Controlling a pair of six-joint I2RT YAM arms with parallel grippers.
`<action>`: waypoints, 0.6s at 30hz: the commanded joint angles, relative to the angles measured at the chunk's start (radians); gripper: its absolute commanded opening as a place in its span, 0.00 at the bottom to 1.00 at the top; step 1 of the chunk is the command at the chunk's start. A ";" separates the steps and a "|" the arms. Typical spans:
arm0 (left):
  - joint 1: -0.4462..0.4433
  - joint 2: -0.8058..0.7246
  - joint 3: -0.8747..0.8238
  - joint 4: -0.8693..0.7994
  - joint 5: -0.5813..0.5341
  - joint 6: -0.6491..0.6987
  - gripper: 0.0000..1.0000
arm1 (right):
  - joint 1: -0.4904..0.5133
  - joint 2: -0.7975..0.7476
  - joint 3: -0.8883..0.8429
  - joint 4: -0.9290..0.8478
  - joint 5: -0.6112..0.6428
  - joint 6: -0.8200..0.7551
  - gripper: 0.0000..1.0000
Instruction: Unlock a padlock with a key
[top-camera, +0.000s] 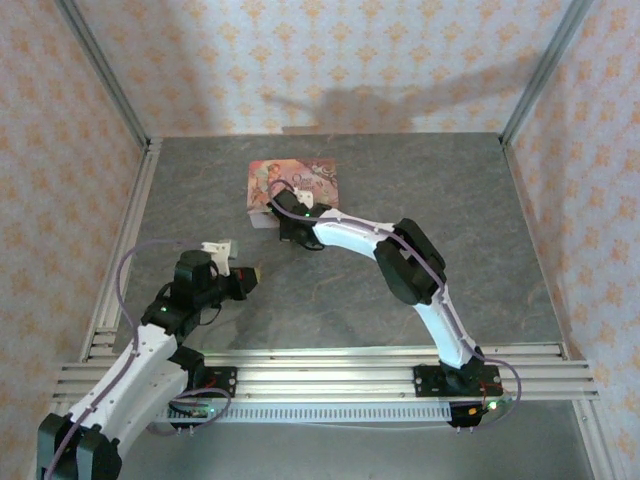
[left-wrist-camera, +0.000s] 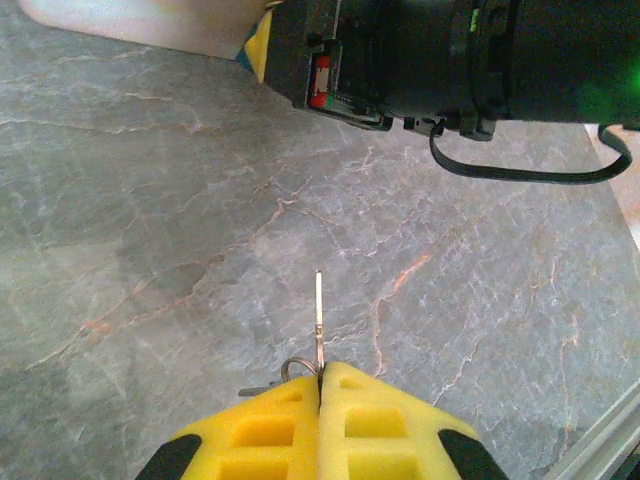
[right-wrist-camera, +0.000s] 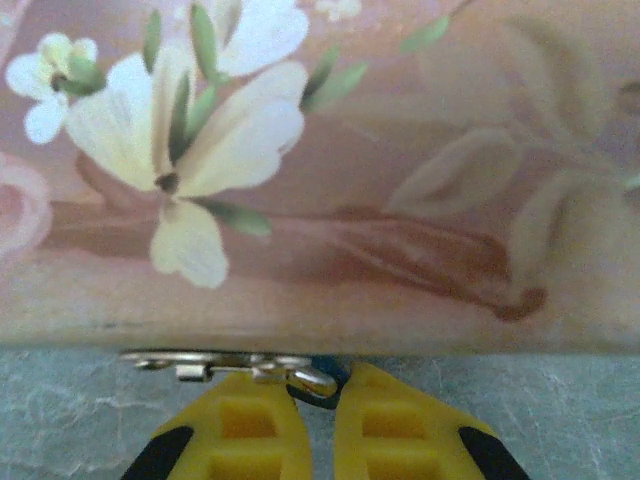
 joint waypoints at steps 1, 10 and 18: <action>0.008 0.050 -0.007 0.146 0.054 0.039 0.00 | -0.016 -0.094 0.016 -0.053 -0.101 -0.033 0.00; 0.039 0.233 -0.033 0.403 0.196 0.009 0.00 | -0.062 -0.171 -0.055 -0.003 -0.326 -0.048 0.00; 0.125 0.367 -0.053 0.620 0.301 -0.049 0.00 | -0.137 -0.247 -0.203 0.198 -0.554 0.058 0.00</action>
